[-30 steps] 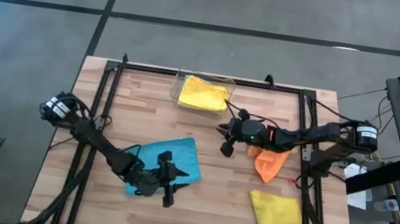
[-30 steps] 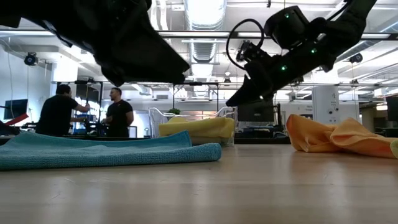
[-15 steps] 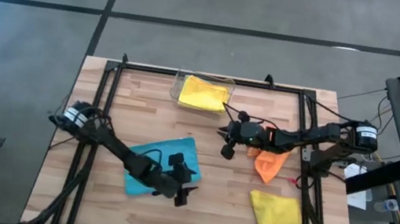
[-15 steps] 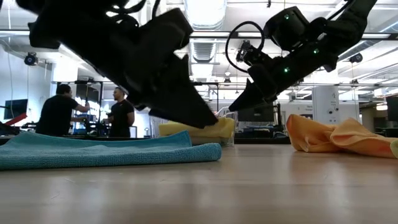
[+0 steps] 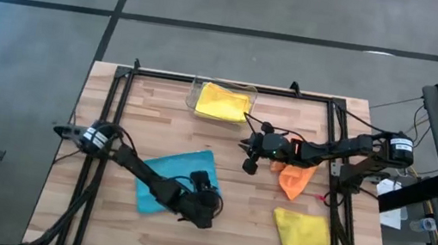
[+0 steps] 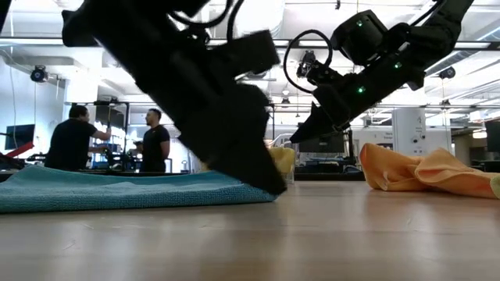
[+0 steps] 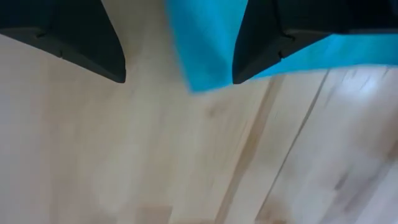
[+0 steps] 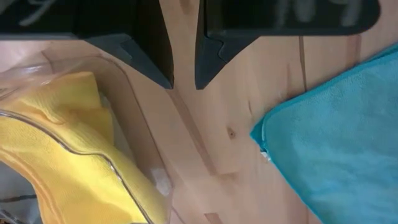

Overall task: Fold microfiber towels
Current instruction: Fold the blue microfiber cloth

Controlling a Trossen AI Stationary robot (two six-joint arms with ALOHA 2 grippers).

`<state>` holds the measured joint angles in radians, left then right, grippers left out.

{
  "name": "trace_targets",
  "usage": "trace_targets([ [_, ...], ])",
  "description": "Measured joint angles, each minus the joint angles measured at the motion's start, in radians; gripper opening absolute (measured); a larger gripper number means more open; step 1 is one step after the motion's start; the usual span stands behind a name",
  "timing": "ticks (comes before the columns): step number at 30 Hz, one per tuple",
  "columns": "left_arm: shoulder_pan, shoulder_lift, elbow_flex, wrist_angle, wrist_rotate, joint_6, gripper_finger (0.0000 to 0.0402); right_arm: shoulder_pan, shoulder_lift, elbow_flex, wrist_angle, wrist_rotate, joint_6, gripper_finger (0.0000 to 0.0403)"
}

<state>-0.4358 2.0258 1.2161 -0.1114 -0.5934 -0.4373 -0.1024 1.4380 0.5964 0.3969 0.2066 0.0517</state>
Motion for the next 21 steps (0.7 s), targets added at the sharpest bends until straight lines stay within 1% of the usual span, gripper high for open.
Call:
trace_targets([
  [3,0.000,0.024,0.011,-0.011,-0.001,-0.001,0.0270,0.000,0.000,0.000,0.000,0.000,0.000,0.0059],
  [5,0.002,0.033,0.021,-0.047,-0.008,-0.013,0.0256,0.000,0.000,0.000,0.000,0.000,0.000,0.0059],
  [9,0.007,0.034,0.026,-0.103,-0.016,-0.056,0.0214,0.000,0.000,0.000,0.000,0.000,-0.001,0.0059],
  [13,0.006,0.034,0.030,-0.110,-0.011,-0.055,0.0173,0.000,0.000,0.000,0.002,0.000,-0.002,0.0059],
  [21,0.011,0.034,0.028,-0.097,-0.002,-0.054,0.0108,0.000,0.000,0.000,0.003,-0.001,-0.003,0.0059],
])
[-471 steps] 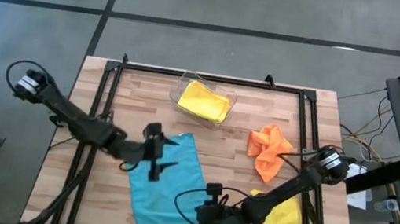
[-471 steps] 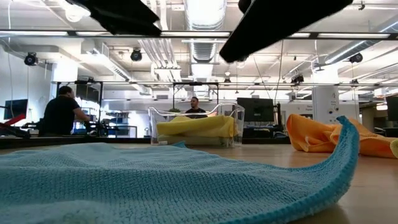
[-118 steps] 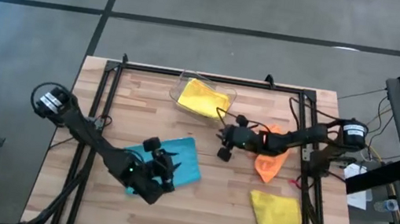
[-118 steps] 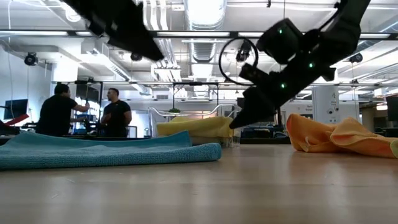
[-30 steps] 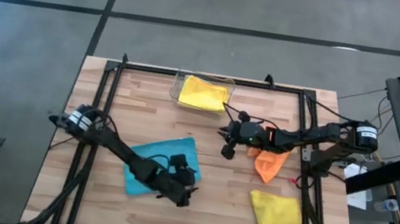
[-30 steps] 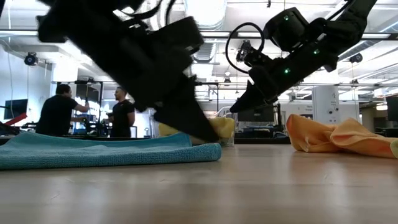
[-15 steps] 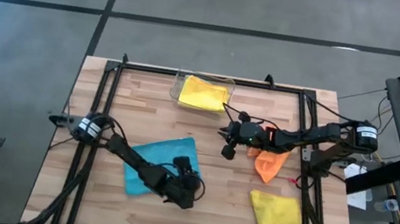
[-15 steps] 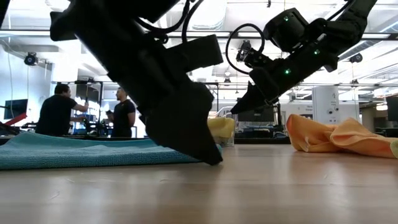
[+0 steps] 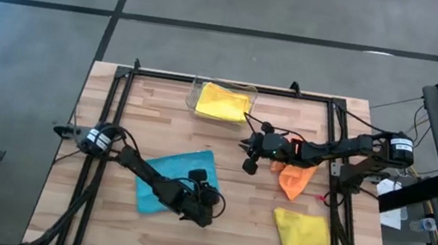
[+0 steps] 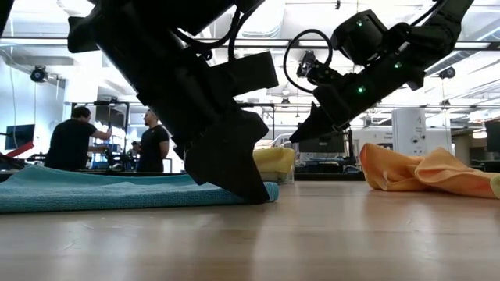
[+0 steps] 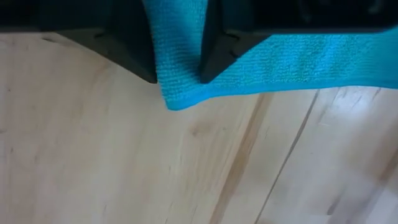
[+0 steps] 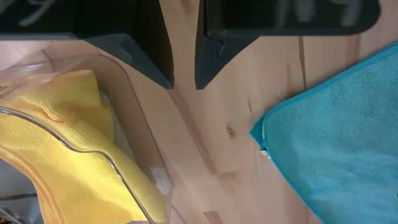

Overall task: Fold microfiber towels
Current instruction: Fold the blue microfiber cloth

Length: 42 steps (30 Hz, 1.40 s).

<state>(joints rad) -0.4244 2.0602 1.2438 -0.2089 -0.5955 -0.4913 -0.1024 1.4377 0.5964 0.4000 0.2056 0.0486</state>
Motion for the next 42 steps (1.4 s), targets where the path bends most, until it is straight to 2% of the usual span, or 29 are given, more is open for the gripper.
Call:
trace_targets([
  [2,0.000,0.000,0.000,0.004,0.013,0.000,0.0084,0.000,0.000,0.000,-0.003,-0.039,-0.017,0.0059],
  [6,0.000,0.000,0.002,0.002,0.025,0.003,0.0013,0.004,0.000,-0.002,-0.001,-0.231,-0.136,0.0059],
  [10,0.001,-0.013,0.007,0.001,0.062,0.005,0.0002,0.028,0.001,-0.003,0.000,-0.290,-0.207,0.0059],
  [14,-0.005,-0.078,0.005,-0.013,0.111,0.010,0.0001,0.087,0.003,-0.004,0.023,-0.343,-0.317,0.0059],
  [18,-0.033,-0.179,-0.002,-0.017,0.117,0.010,0.0001,0.168,0.003,-0.004,0.094,-0.345,-0.438,0.0071],
  [23,-0.068,-0.266,-0.021,-0.026,0.119,0.010,0.0000,0.253,0.003,0.006,0.106,-0.344,-0.470,0.0121],
  [30,-0.082,-0.290,-0.026,-0.020,0.125,0.003,0.0000,0.307,0.031,0.005,0.107,-0.336,-0.461,0.0186],
  [36,-0.083,-0.290,-0.027,-0.019,0.126,0.000,0.0000,0.314,0.162,0.032,0.122,-0.335,-0.434,0.0235],
  [42,-0.087,-0.290,-0.027,-0.019,0.139,-0.001,0.0000,0.314,0.255,0.104,0.140,-0.184,-0.494,0.0281],
])
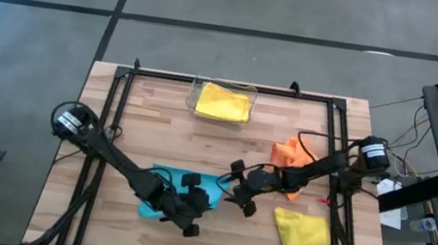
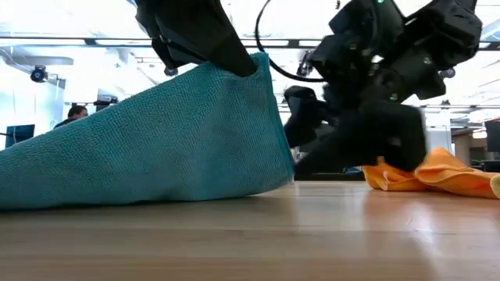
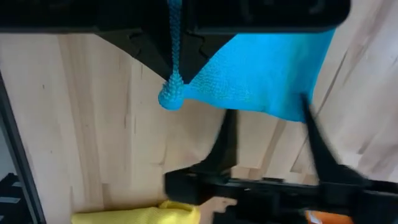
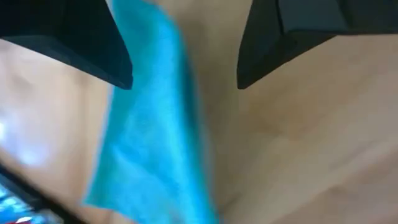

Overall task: Fold microfiber towels
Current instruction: Fold the blue microfiber cloth

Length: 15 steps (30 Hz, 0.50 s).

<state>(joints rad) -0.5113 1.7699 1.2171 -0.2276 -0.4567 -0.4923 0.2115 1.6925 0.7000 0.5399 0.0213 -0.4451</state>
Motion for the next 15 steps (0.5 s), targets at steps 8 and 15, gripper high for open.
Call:
trace_targets([
  [8,-0.018,-0.001,0.000,0.002,0.006,-0.002,0.0000,-0.007,0.075,0.046,-0.010,-0.002,-0.044,0.0303],
  [15,-0.021,-0.002,0.000,0.007,0.006,-0.003,0.0000,-0.006,0.140,0.048,0.021,0.007,-0.104,0.0280],
])
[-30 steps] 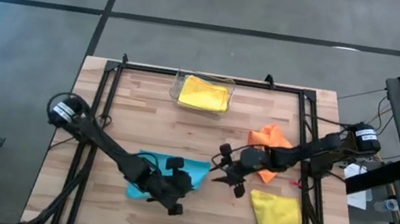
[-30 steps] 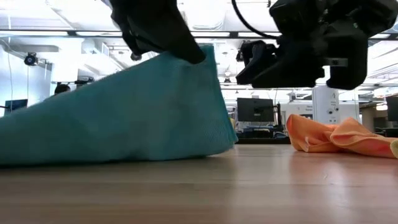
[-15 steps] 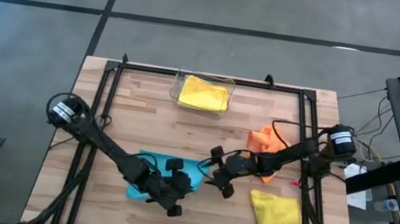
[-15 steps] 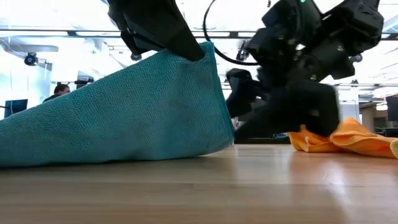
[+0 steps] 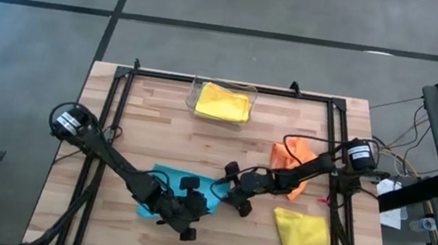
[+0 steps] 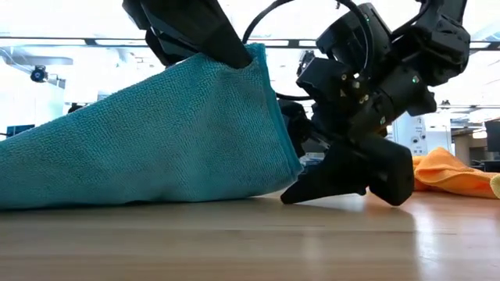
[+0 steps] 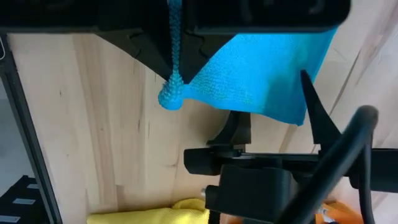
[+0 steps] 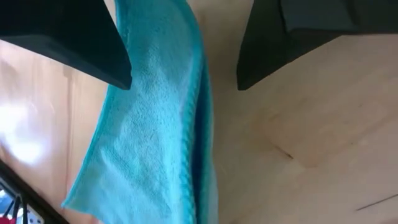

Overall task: Fold microfiber towels
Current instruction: Fold the blue microfiber cloth

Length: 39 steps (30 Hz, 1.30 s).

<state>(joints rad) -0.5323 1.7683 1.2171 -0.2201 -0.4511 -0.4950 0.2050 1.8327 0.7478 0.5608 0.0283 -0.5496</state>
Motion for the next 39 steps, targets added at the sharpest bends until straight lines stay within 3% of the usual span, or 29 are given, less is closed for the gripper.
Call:
trace_targets([
  [6,0.000,0.000,0.000,0.001,0.000,0.000,0.0000,0.001,0.006,-0.001,0.008,0.009,-0.044,0.0230],
  [14,-0.009,0.000,0.000,0.000,0.001,0.000,0.0000,-0.001,0.005,-0.001,0.002,0.022,-0.070,0.0113],
  [20,-0.010,0.000,0.000,-0.018,0.002,0.008,0.0000,0.000,-0.041,-0.004,-0.026,0.121,-0.113,0.0023],
  [29,0.024,0.000,-0.014,-0.068,-0.015,0.097,0.0000,-0.026,-0.174,0.006,-0.260,0.293,-0.259,0.0009],
  [32,0.058,0.000,-0.034,-0.042,-0.020,0.162,0.0000,-0.036,-0.215,0.010,-0.346,0.317,-0.252,0.0009],
  [39,0.144,0.001,-0.065,0.071,-0.019,0.376,0.0000,-0.029,-0.325,0.012,-0.566,0.509,-0.171,0.0009],
])
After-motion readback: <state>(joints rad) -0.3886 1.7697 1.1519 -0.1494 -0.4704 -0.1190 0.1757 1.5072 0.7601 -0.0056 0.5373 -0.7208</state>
